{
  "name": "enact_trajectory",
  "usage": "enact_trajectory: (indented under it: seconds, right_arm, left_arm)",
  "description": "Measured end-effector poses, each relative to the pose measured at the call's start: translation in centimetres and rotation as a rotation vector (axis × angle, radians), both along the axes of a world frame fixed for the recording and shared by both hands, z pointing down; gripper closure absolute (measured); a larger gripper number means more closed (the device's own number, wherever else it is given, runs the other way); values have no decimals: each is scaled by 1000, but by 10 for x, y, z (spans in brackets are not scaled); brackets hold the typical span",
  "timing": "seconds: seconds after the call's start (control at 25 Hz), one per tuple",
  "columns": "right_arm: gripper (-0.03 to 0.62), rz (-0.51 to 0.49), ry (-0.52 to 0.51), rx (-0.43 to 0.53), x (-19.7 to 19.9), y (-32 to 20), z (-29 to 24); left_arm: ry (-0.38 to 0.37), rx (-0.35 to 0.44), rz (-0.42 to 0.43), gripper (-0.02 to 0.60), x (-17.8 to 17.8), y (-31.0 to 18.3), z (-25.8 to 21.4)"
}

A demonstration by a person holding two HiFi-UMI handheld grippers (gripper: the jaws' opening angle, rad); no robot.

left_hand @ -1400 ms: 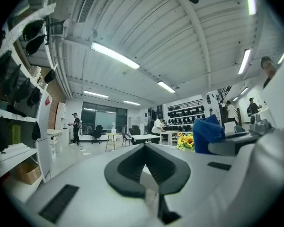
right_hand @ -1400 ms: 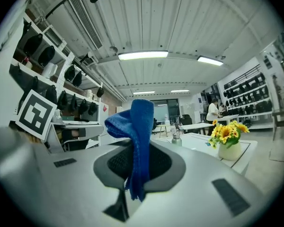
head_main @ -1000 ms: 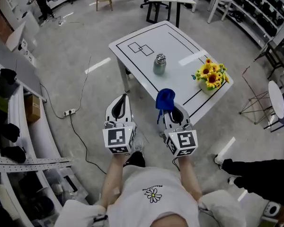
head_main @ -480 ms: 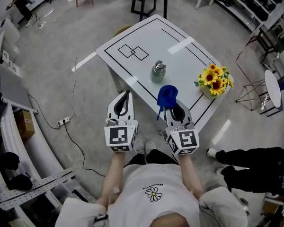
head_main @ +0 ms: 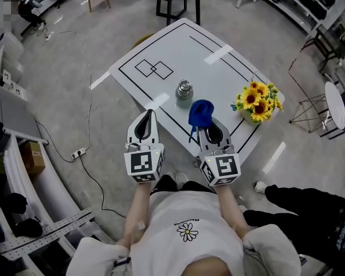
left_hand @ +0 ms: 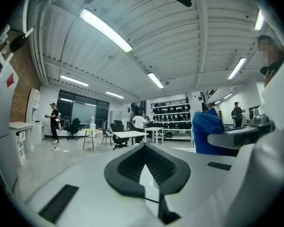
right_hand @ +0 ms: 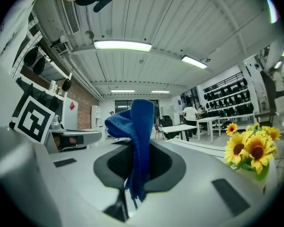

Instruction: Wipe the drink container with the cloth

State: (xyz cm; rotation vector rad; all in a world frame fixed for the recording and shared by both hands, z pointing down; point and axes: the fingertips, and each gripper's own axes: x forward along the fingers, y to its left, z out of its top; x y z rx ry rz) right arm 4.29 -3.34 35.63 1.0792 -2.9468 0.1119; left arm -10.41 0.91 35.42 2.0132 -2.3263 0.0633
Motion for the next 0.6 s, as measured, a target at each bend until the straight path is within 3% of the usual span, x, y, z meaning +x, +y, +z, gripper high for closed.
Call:
enact_trajectory:
  seconds: [0.2,0.28,0.36,0.4,0.6]
  right_arm:
    - [553,14,-29,5,11,-24,-6]
    - [553,21,-40,-1,11,-33,-7]
    - [553,29,-56,-3,12,-45,-9]
    - [553,34,-64,-2,12,-52,-10]
    - [553,64,-86,-18,12,-88,-3]
  left_arm:
    - [-5,-27,49,581,12,-29,-1]
    - [-30,-62,119,573,19,-47,-1]
    - [-59,-98,202,473,26,-66,-2]
    - [-76,-117,243,460,30,-77,-1]
    - [-186,-224,418,491,46,-118,13]
